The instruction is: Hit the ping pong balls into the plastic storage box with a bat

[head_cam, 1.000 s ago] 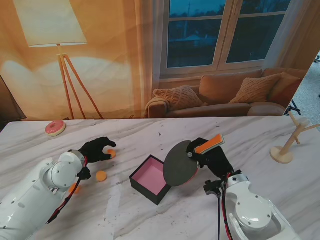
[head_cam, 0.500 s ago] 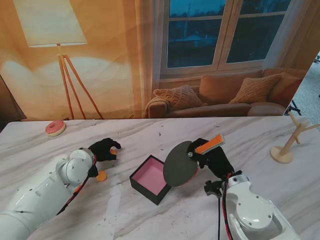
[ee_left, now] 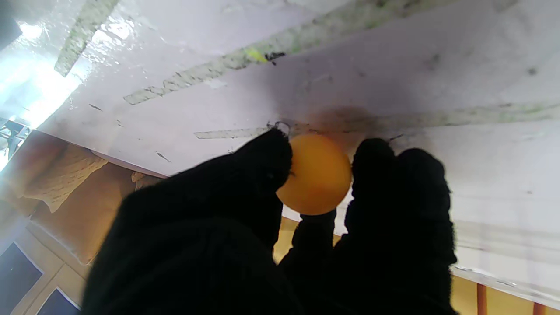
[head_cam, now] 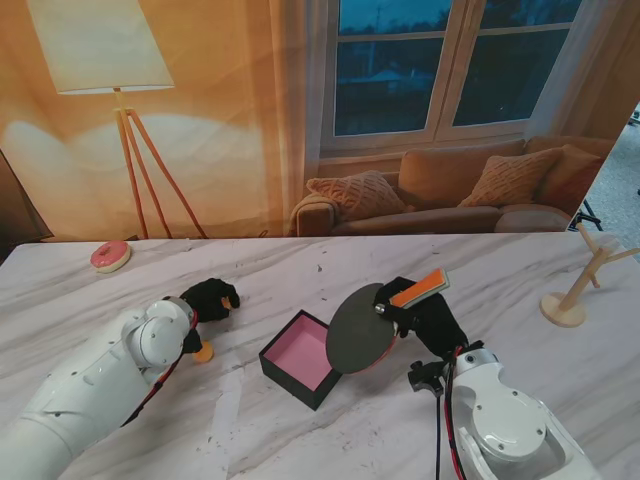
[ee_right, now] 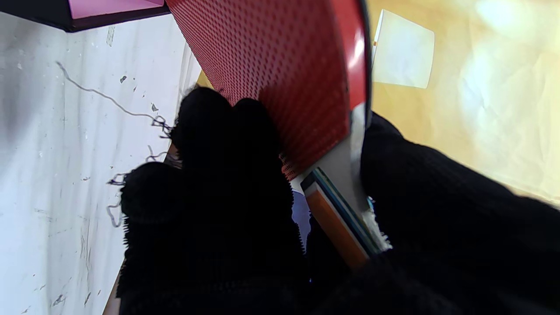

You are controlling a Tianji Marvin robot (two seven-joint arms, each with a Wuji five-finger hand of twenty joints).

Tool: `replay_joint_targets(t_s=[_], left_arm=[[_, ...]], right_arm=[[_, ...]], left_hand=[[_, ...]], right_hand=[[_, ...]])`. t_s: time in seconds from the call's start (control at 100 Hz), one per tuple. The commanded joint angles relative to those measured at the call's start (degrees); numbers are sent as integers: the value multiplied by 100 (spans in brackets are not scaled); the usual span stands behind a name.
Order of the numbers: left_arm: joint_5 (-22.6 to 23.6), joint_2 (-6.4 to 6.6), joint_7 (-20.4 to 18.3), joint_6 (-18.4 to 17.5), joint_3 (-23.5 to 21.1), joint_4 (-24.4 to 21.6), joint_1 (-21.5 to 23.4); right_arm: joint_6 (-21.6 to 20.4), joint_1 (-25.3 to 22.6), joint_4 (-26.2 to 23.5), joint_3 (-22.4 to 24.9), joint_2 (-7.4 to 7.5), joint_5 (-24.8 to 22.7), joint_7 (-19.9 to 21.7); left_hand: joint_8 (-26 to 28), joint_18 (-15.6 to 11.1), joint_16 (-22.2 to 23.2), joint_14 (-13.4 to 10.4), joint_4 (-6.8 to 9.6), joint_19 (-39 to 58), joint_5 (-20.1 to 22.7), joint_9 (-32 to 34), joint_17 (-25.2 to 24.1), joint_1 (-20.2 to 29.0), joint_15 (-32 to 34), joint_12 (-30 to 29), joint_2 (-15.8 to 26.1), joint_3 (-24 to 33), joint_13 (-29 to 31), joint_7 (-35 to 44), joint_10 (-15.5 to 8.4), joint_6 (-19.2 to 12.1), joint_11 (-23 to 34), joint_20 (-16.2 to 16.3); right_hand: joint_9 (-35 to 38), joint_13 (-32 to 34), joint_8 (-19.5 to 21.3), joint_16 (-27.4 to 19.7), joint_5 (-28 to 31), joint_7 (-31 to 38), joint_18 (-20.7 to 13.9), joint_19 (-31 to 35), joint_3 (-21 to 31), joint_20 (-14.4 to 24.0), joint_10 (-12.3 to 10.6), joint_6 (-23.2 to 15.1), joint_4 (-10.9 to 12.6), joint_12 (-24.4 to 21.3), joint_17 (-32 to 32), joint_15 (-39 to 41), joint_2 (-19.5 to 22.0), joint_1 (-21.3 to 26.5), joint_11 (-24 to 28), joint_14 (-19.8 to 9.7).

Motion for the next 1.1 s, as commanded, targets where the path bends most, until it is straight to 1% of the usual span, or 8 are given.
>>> replay_joint_targets(t_s=[0.0,0.12,0.24,0.37,0.52,0.63,0.84,1.09], left_arm=[[37,-41,-18,-28,40,44,-22],[31,-68,97,-65,67,114,-35],[67,-76,189,-125,63,149,-40],[151,-45,179,-104,-74,-26,54],[303,-15,270,-160,-281,-252,205],[359,8,254,-131,-459,-496,352],[250,32,64,98,-871,-1132,674],[267,114,-243,-30,-1399,-2025,1043]], right_arm=[[36,-8,-37,-14,-10,22,74],[10,5,-22,-34,-13,25,60],[-25,19,-2,-51,-17,1,32],[-22,21,2,-62,-20,-3,19],[-10,16,-4,-74,-21,1,17],[-12,17,-1,-84,-21,-8,12],[25,13,-11,-101,-26,-10,-6],[97,16,10,-103,-33,-56,-36]], left_hand=[[-2,-356,129,67,-237,283,281,417,244,452,6,690,-313,175,400,468,106,115,21,-269],[-132,-272,44,131,-329,564,499,1126,555,603,215,1175,-425,144,739,782,83,102,-183,-303],[-201,-195,-52,201,-371,737,691,1633,741,758,386,1424,-538,23,913,1175,15,73,-455,-340],[-106,-141,-75,242,-386,861,773,1911,832,833,481,1524,-521,47,1018,1616,-66,-25,-504,-336],[-59,-98,-17,315,-391,1016,860,2058,822,969,574,1550,-513,105,1071,1789,-130,-102,-450,-272],[-17,-107,28,344,-399,1080,871,2130,786,941,620,1556,-529,121,1049,1890,-168,-147,-422,-229],[35,-97,75,383,-404,1145,849,2141,742,953,649,1573,-524,152,1039,1960,-144,-127,-411,-171],[67,-135,98,357,-401,1167,809,2141,742,947,666,1577,-496,125,1033,1970,-125,-138,-420,-142]], right_hand=[[-31,47,-4,48,421,231,-129,-35,359,128,-306,80,240,-15,-14,-45,660,568,148,-316],[-24,51,-3,51,432,233,-172,-76,373,117,-293,103,247,-14,-45,-42,652,577,159,-322],[-19,52,-2,57,438,231,-198,-108,381,106,-295,86,248,-14,-57,-35,654,576,168,-337],[-15,56,4,63,447,236,-209,-124,387,100,-296,95,247,-18,-63,-26,649,574,174,-337],[-10,58,5,69,449,233,-225,-136,391,95,-284,84,247,-20,-65,-18,655,574,183,-336],[-12,59,7,71,450,234,-231,-135,388,93,-293,89,245,-22,-63,-15,652,573,187,-343],[-15,56,10,74,447,238,-229,-128,390,93,-291,89,247,-25,-65,-11,652,576,193,-340],[-13,66,10,77,453,243,-233,-121,392,92,-296,91,245,-28,-66,1,650,572,204,-344]])
